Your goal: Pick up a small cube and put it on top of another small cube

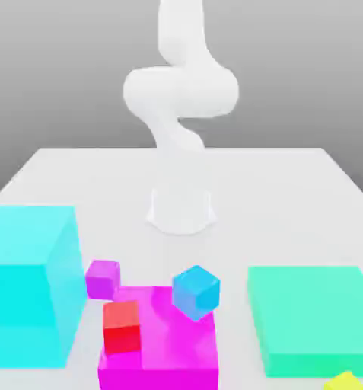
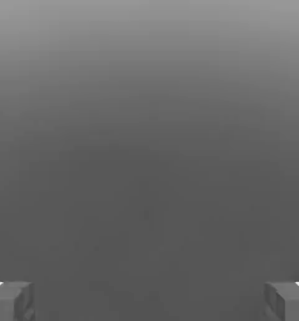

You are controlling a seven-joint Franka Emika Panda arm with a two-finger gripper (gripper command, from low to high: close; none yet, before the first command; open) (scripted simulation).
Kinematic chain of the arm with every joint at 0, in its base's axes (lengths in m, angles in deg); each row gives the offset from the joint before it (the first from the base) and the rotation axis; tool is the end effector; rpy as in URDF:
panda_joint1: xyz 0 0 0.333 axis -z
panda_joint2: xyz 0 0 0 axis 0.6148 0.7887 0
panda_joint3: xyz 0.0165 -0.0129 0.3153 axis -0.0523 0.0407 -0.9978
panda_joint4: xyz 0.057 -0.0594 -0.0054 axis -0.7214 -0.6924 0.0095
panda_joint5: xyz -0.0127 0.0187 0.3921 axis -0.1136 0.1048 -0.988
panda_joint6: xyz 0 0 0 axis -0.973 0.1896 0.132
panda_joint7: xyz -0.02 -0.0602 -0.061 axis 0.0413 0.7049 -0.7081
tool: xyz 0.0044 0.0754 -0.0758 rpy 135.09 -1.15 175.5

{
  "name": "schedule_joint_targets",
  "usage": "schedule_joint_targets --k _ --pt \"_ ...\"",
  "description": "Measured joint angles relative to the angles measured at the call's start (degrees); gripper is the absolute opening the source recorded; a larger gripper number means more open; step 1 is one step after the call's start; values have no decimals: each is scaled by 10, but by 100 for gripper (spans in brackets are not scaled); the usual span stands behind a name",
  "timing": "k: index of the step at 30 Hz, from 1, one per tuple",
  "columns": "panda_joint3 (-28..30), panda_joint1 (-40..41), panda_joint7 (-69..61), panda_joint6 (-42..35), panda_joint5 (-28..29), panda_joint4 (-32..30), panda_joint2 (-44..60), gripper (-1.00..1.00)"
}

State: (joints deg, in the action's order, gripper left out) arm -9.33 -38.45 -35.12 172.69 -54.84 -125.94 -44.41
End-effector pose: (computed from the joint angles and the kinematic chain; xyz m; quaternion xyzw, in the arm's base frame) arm 0.3785 0.0131 0.6867 -0.8641 0.3493 -0.3354 0.1373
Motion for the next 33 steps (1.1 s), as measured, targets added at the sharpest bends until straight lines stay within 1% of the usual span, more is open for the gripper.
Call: schedule_joint_targets --k 9,17,31,33 --pt "-43 -18 1 42 16 26 190 0" --pt "-78 -42 11 79 44 49 356 0" --pt "-104 -109 29 142 92 90 649 0" --pt "-99 -119 34 163 101 98 690 0"
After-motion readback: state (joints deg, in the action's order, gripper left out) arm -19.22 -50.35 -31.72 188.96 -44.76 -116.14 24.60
